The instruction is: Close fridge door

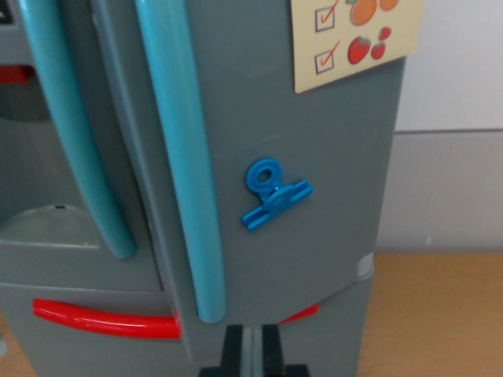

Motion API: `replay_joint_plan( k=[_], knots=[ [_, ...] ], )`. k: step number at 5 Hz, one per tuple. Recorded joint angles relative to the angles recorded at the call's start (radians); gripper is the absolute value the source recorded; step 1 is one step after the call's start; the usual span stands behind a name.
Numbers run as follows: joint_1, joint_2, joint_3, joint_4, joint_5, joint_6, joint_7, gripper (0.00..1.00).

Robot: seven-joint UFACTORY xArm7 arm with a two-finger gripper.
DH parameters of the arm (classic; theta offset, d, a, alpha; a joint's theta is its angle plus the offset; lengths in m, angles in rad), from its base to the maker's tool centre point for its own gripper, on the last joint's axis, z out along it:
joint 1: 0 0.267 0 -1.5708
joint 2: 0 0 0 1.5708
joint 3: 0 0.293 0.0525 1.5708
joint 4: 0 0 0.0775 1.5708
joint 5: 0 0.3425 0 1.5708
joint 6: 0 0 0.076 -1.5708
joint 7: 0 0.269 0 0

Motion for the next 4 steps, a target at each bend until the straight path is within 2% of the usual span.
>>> replay_joint_plan(
  k=[1,2,3,4],
  knots=[
    [0.0000,0.074,0.000,0.041,0.0000,-0.002,0.000,1.00],
    [0.0000,0.074,0.000,0.041,0.0000,-0.002,0.000,1.00],
    [0.0000,0.152,0.001,0.087,0.0000,-0.012,0.000,1.00],
    [0.0000,0.152,0.001,0.087,0.0000,-0.012,0.000,1.00]
  ],
)
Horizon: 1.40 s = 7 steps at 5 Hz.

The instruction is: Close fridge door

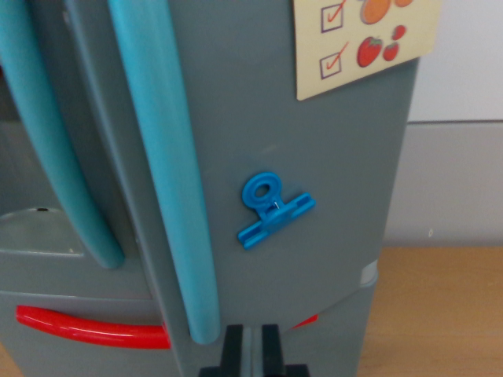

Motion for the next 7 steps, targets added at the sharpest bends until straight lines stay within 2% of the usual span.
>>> replay_joint_plan(
  k=[1,2,3,4,5,6,7],
  knots=[
    [0.0000,0.079,0.004,0.046,0.0000,-0.004,0.000,1.00],
    [0.0000,0.079,0.004,0.046,0.0000,-0.004,0.000,1.00],
    [0.0000,0.154,0.014,0.088,0.0000,-0.007,0.000,1.00],
    [0.0000,0.154,0.014,0.088,0.0000,-0.007,0.000,1.00],
    [0.0000,0.228,0.028,0.140,0.0000,-0.018,0.000,1.00],
    [0.0000,0.228,0.028,0.140,0.0000,-0.018,0.000,1.00],
    [0.0000,0.302,0.040,0.180,0.0000,-0.064,0.000,1.00]
  ],
)
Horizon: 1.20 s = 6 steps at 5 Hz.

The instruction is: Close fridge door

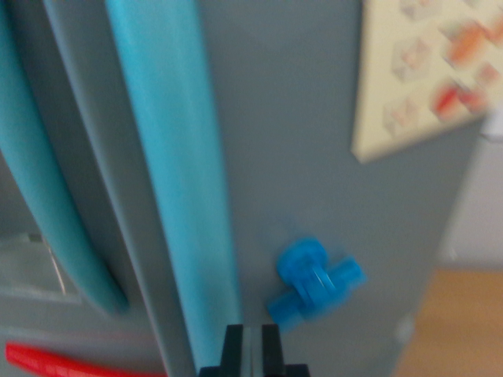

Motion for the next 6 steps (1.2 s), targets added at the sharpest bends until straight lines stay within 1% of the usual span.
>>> replay_joint_plan(
  k=[1,2,3,4,5,6],
  knots=[
    [0.0000,0.000,0.000,0.000,0.0000,0.000,0.000,1.00],
    [0.0000,0.058,0.020,0.028,0.0000,-0.047,0.000,1.00],
    [0.0000,0.058,0.020,0.028,0.0000,-0.047,0.000,1.00],
    [0.0000,0.101,0.033,0.059,0.0000,-0.056,0.000,1.00],
    [0.0000,0.101,0.033,0.059,0.0000,-0.056,0.000,1.00],
    [0.0000,0.144,0.042,0.102,0.0000,-0.056,0.000,1.00]
  ],
)
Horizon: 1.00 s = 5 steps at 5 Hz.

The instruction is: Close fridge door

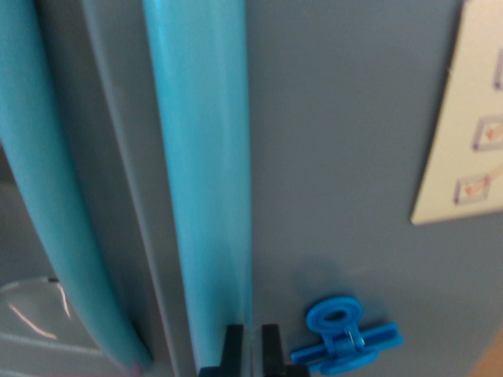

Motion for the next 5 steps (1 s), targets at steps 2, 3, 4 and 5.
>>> replay_joint_plan(
  k=[2,3,4,5],
  knots=[
    [0.0000,0.040,0.009,0.034,0.0000,-0.001,0.000,1.00],
    [0.0000,0.040,0.009,0.034,0.0000,-0.001,0.000,1.00],
    [0.0000,0.074,0.018,0.071,0.0000,-0.002,0.000,1.00],
    [0.0000,0.074,0.018,0.071,0.0000,-0.002,0.000,1.00]
  ],
)
